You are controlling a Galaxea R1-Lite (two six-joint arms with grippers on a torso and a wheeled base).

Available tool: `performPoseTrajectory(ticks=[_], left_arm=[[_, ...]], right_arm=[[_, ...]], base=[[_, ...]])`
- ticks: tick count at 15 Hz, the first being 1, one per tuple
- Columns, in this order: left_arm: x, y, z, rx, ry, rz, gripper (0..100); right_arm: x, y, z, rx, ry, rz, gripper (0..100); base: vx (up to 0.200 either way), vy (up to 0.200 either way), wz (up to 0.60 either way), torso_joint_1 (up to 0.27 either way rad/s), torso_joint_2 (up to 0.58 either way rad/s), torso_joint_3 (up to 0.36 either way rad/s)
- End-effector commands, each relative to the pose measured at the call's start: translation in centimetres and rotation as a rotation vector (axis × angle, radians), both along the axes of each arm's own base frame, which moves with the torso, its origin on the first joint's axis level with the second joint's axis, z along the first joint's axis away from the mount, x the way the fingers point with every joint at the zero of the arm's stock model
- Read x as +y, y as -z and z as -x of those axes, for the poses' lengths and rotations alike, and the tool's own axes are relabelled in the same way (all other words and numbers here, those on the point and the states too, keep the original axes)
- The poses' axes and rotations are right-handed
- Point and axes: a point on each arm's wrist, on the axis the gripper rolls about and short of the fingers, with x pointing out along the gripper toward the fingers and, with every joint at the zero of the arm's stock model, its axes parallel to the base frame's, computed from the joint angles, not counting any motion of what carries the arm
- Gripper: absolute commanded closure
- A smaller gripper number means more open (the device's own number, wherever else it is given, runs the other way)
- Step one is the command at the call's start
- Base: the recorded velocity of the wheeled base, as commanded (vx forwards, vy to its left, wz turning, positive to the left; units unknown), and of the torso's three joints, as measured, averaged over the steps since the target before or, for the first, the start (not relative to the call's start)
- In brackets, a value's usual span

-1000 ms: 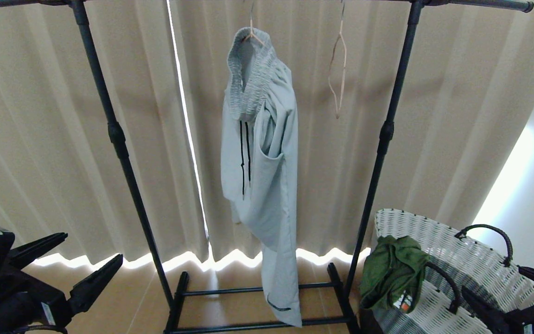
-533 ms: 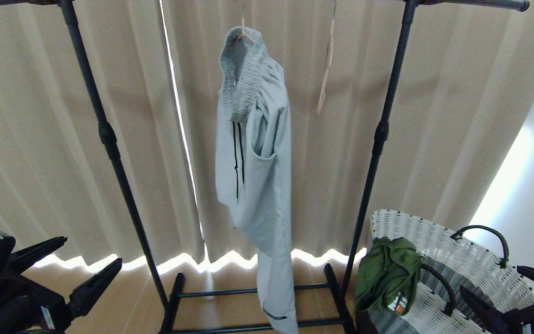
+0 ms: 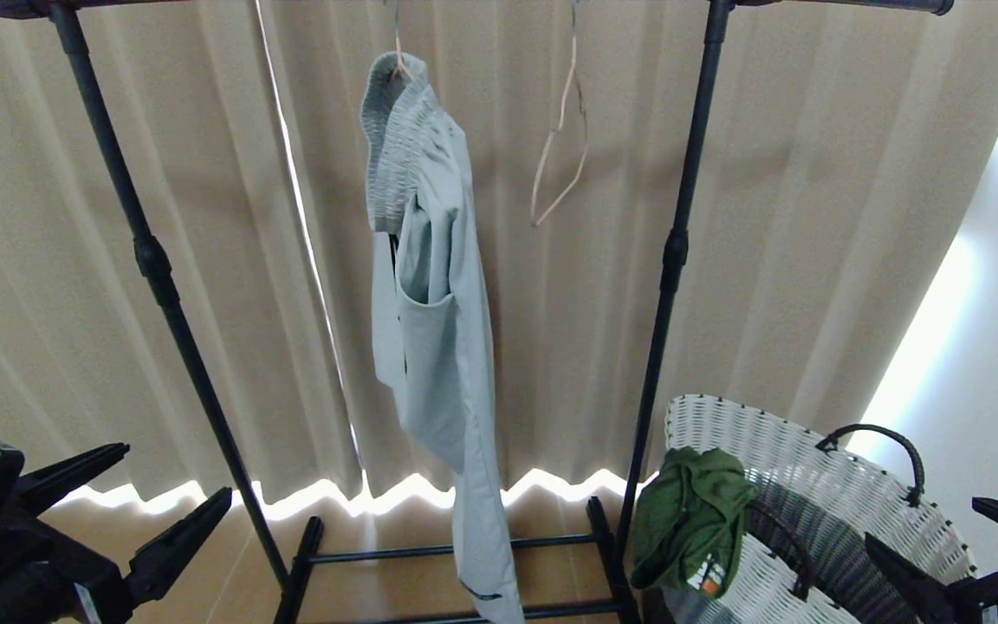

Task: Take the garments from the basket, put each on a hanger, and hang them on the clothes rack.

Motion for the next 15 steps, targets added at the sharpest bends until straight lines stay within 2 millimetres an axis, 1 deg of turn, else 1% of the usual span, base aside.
performPoseTrajectory(ticks=[1,6,8,11,13,14,15], left_arm=[[-0.11,-0.2,0.18,-0.015,0.012,0.003,0],[-0.14,-0.08,0.01,0.001,0.01,0.004,0],[-0.15,-0.02,-0.05,0.005,0.01,0.003,0],[-0.14,0.06,-0.02,0.008,0.011,0.001,0],[-0.16,0.08,0.0,0.008,0.012,-0.001,0],[-0.22,0.12,0.06,0.009,0.019,-0.001,0],[-0.31,0.1,0.07,0.008,0.026,0.001,0]], right_arm=[[0.01,-0.03,0.01,-0.002,-0.001,0.0,0],[-0.01,-0.06,0.01,-0.005,0.001,-0.001,0],[-0.01,-0.17,0.07,-0.015,-0.001,-0.004,0],[-0.11,0.46,0.37,0.011,-0.001,0.006,0],[-0.11,0.44,0.36,0.011,-0.001,0.009,0],[-0.02,0.21,0.05,0.012,-0.014,0.038,0],[0.06,0.44,-0.19,0.033,-0.028,0.073,0]], base=[[0.0,0.0,0.0,0.0,0.0,0.0],[0.0,0.0,0.0,0.0,0.0,0.0],[0.2,0.0,0.0,0.005,0.0,0.0],[0.2,0.0,0.0,-0.001,0.0,0.002],[0.2,0.0,0.0,0.002,0.0,0.005],[0.0,0.0,0.0,0.0,0.0,0.0],[0.0,0.0,0.0,0.0,0.0,0.0]])
